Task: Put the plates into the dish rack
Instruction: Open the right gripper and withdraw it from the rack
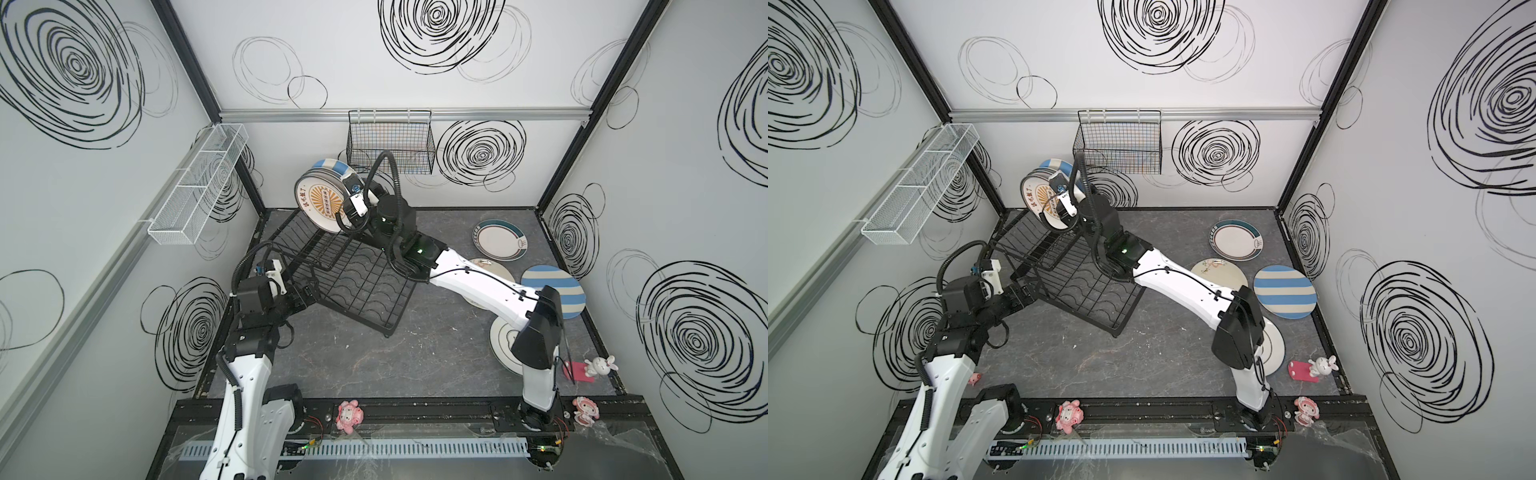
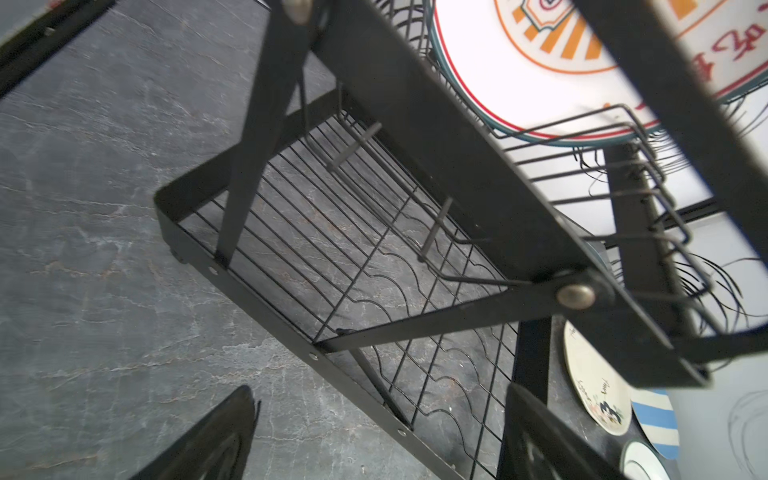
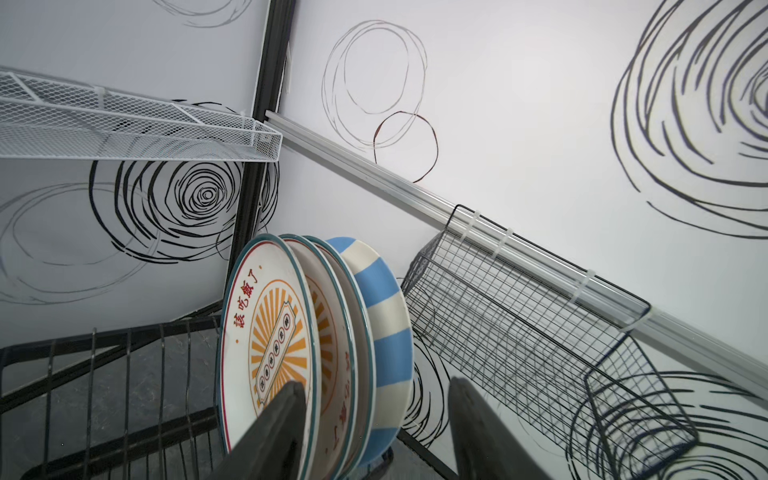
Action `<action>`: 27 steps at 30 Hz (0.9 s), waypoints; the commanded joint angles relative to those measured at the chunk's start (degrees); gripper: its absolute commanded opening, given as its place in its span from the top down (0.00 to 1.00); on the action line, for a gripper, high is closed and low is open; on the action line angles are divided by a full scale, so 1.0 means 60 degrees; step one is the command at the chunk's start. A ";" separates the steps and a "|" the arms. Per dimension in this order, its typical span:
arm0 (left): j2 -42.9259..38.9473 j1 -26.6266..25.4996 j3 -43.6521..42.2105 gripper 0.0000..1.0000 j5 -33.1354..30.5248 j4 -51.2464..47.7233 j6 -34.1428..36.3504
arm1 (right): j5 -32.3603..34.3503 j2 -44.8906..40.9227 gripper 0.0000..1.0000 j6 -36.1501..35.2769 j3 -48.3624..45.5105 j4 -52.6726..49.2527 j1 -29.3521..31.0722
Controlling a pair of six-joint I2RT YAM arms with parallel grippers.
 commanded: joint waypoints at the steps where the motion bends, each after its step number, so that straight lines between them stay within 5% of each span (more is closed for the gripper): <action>1: -0.0407 -0.0287 0.0590 0.04 -0.0779 -0.0575 -0.0138 | 0.0105 -0.1555 0.38 0.0823 -0.1109 -0.0673 0.0115; 7: -0.1259 -0.1057 0.0737 0.04 -0.0829 -0.1738 -0.0686 | 0.0166 -0.4440 0.32 0.2754 -0.4410 -0.2072 0.0029; 13: -0.1905 -0.3120 0.0723 0.04 -0.1218 -0.1844 -0.1723 | -0.0371 -0.6668 0.30 0.4993 -0.7087 -0.4037 -0.0622; 19: -0.2024 -0.5514 0.0102 0.04 -0.2249 -0.1163 -0.2669 | -0.2060 -0.7917 0.17 0.6312 -0.9142 -0.4937 -0.3109; 27: -0.0682 -0.9133 -0.0228 0.04 -0.4450 0.0206 -0.3077 | -0.3794 -0.7868 0.15 0.6605 -1.0732 -0.4131 -0.5445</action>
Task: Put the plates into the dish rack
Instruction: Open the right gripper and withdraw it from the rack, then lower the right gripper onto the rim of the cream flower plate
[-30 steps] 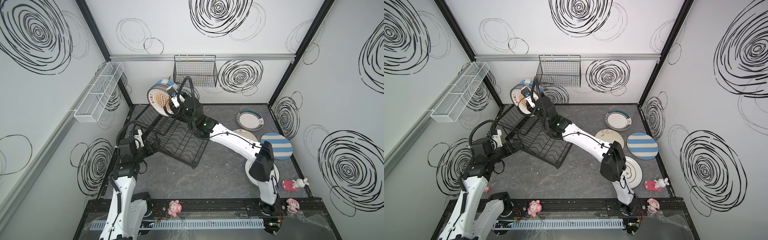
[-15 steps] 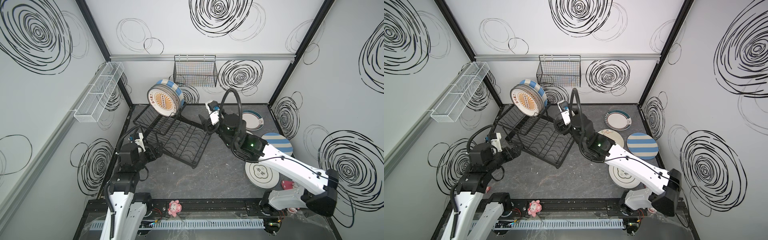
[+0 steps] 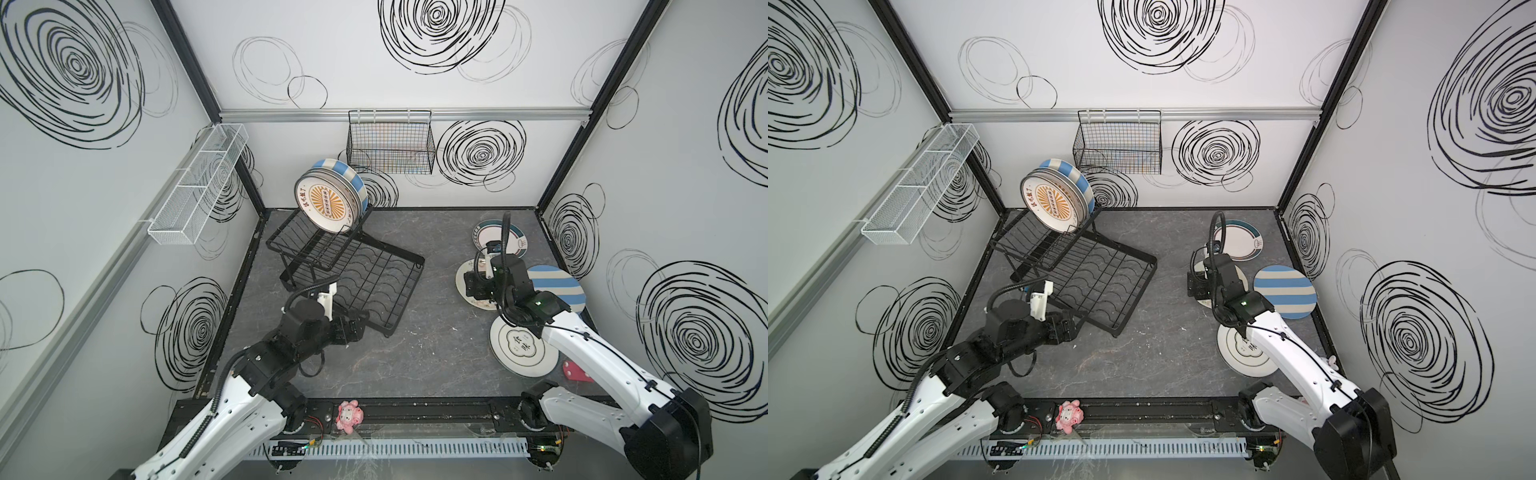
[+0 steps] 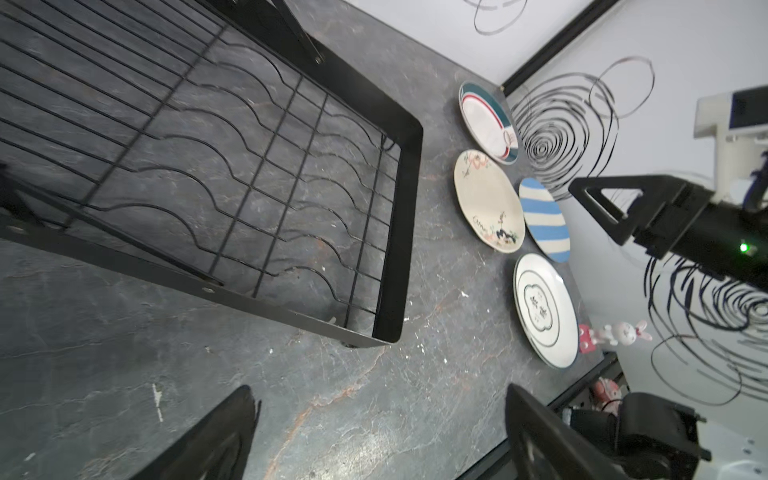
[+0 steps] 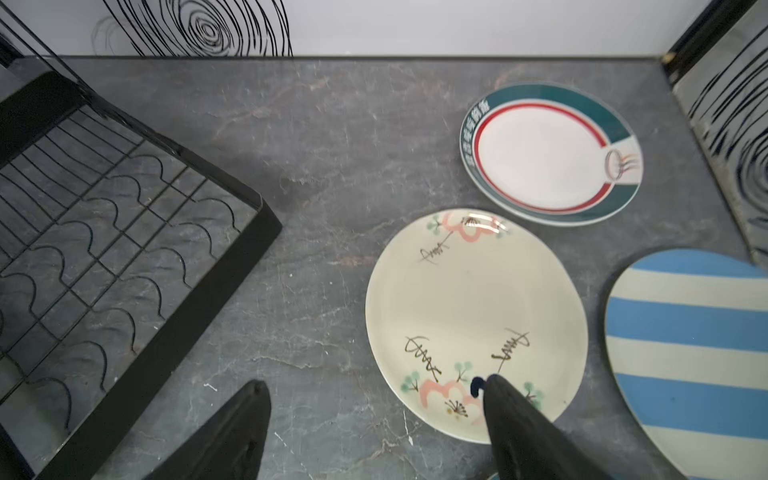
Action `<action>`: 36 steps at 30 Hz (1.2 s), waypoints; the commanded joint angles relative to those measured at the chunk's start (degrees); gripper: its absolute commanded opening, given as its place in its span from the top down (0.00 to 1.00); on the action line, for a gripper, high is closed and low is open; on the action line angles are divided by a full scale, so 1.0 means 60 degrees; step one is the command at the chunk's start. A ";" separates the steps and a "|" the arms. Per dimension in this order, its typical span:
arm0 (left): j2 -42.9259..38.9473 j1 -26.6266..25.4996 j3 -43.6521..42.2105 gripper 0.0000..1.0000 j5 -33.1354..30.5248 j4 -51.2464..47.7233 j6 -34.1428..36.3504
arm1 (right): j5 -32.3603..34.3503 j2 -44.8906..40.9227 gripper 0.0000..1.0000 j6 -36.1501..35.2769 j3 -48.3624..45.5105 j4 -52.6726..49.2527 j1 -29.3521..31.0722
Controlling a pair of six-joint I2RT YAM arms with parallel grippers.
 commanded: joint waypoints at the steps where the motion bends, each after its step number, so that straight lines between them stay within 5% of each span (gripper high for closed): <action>1: 0.0663 -0.1019 -0.0098 0.04 -0.1273 0.1554 -0.0274 | -0.1361 0.0059 0.15 0.0386 -0.0386 0.0564 -0.0579; 12: 0.2128 -0.1142 -0.0698 0.04 -0.0389 0.3923 -0.0016 | -0.2534 0.2778 0.13 0.0345 -0.0156 0.1200 -0.1281; 17: 0.2377 -0.0763 -0.0554 0.04 -0.0152 0.3762 0.0162 | -0.2599 0.4171 0.13 0.0147 0.0435 0.0817 -0.1341; 36: 0.2019 0.0667 -0.0638 0.04 0.0815 0.3293 0.0747 | -0.3019 0.5671 0.13 0.0106 0.0721 0.1714 -0.1433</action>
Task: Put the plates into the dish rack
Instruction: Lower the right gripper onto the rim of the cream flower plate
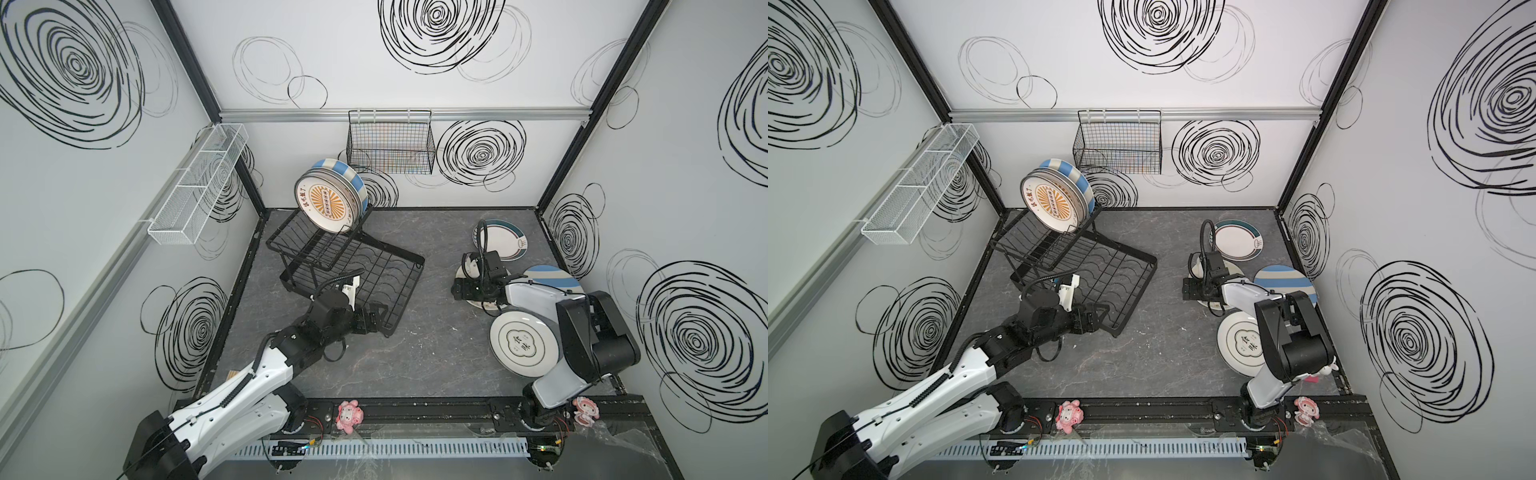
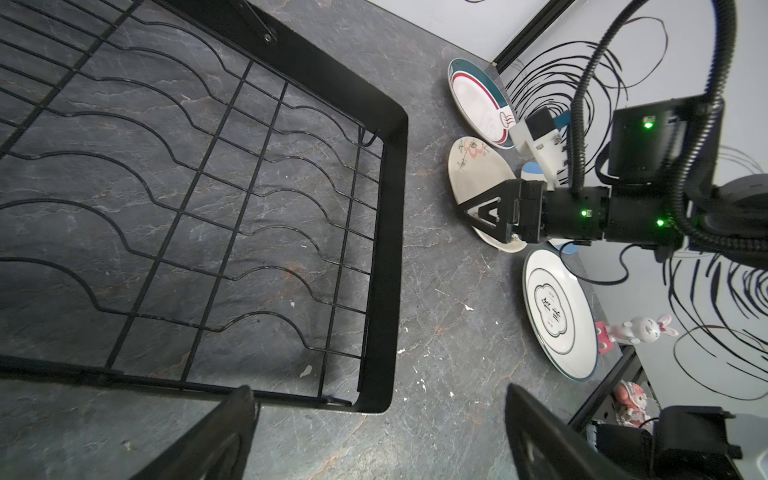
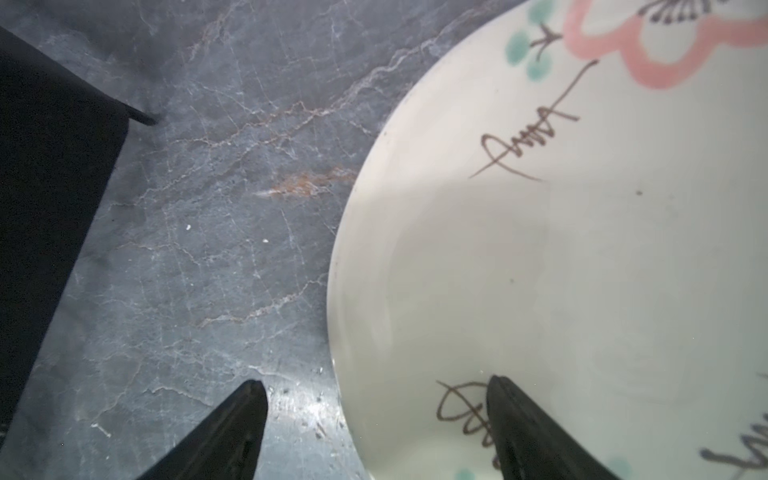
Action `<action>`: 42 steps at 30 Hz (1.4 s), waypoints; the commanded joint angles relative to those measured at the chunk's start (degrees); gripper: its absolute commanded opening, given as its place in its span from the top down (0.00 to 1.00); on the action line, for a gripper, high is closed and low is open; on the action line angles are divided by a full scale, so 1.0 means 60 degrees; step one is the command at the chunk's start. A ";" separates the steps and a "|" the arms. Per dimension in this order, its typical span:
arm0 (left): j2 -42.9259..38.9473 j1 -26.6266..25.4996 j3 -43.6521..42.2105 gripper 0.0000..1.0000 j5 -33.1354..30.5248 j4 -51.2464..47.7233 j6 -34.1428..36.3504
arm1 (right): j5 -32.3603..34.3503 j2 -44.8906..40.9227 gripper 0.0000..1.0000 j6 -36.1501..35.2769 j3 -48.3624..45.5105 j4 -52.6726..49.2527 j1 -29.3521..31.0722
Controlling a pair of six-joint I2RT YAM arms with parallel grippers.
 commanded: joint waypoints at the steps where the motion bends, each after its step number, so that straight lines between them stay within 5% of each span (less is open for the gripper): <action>1: -0.0210 0.0267 -0.0045 0.04 0.0188 0.0140 0.0136 | -0.0225 0.0263 0.13 -0.0007 0.0154 -0.0111 0.0031; 26: 0.0377 0.0593 0.0142 0.04 0.0570 0.0199 0.0426 | -0.1153 -0.0386 0.13 0.0295 -0.0768 -0.0261 0.1830; 42: 0.0803 0.0378 0.0369 0.04 0.0611 0.0351 0.0449 | -0.2319 -0.1787 0.14 0.1730 -0.2743 0.0731 0.3559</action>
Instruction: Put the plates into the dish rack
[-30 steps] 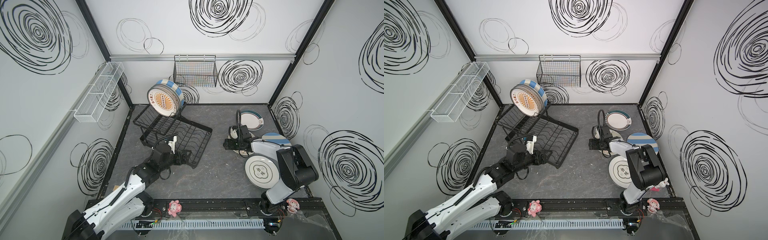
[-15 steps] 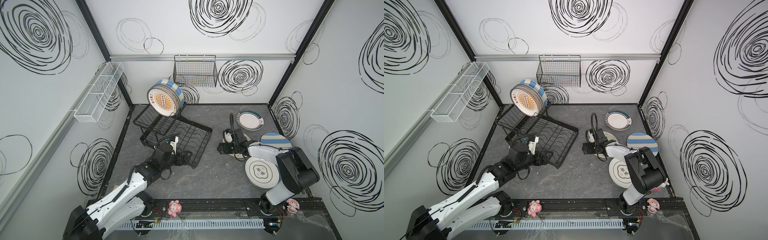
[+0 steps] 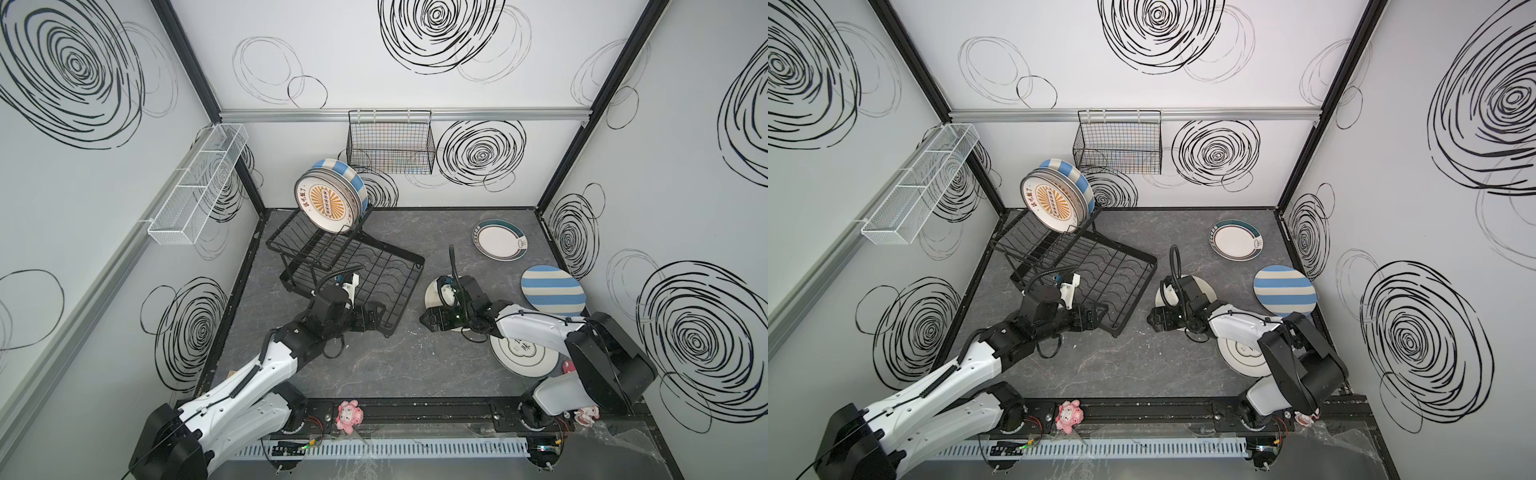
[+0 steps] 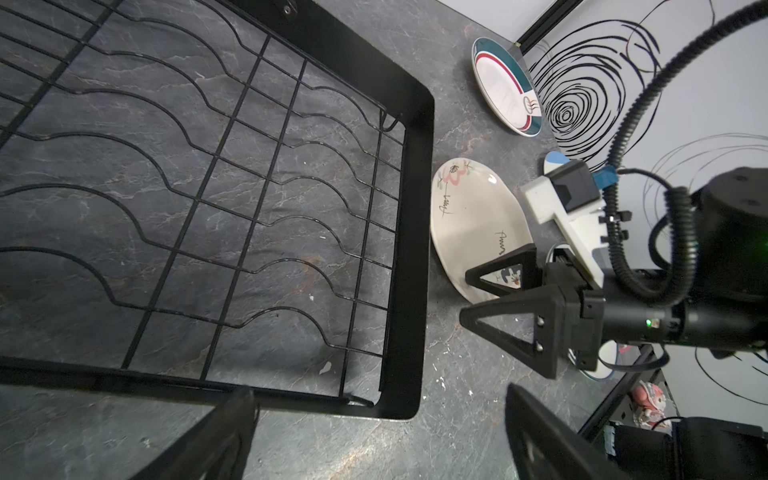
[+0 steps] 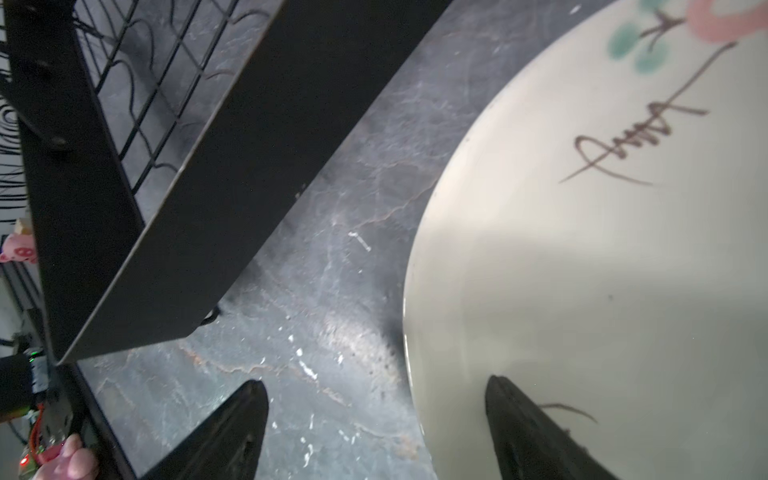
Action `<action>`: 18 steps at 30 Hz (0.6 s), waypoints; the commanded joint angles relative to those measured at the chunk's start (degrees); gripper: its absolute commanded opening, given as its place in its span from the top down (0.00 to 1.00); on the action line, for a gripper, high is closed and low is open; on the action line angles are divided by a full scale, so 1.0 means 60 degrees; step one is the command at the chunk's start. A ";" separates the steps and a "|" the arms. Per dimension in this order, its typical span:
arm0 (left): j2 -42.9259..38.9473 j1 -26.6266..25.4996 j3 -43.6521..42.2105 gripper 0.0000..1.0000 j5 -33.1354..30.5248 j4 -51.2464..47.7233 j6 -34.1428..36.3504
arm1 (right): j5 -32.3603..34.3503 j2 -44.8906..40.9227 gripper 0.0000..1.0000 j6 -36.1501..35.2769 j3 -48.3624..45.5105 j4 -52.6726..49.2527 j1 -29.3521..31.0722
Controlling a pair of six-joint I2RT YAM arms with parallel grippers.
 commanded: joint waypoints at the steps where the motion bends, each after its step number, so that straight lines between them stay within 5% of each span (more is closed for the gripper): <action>1: 0.0101 -0.0133 0.0369 0.04 0.0048 0.0349 0.0169 | -0.0404 -0.0146 0.14 0.0651 -0.0623 -0.0785 0.0310; 10: 0.0521 -0.0378 0.0571 0.04 0.0074 0.0593 0.0217 | -0.0800 -0.1061 0.14 0.1974 -0.1854 -0.0283 0.1285; 18: 0.0920 -0.0998 0.0972 0.04 -0.0481 0.0567 0.0341 | -0.0303 -0.2377 0.14 0.2781 -0.2289 -0.1549 0.1688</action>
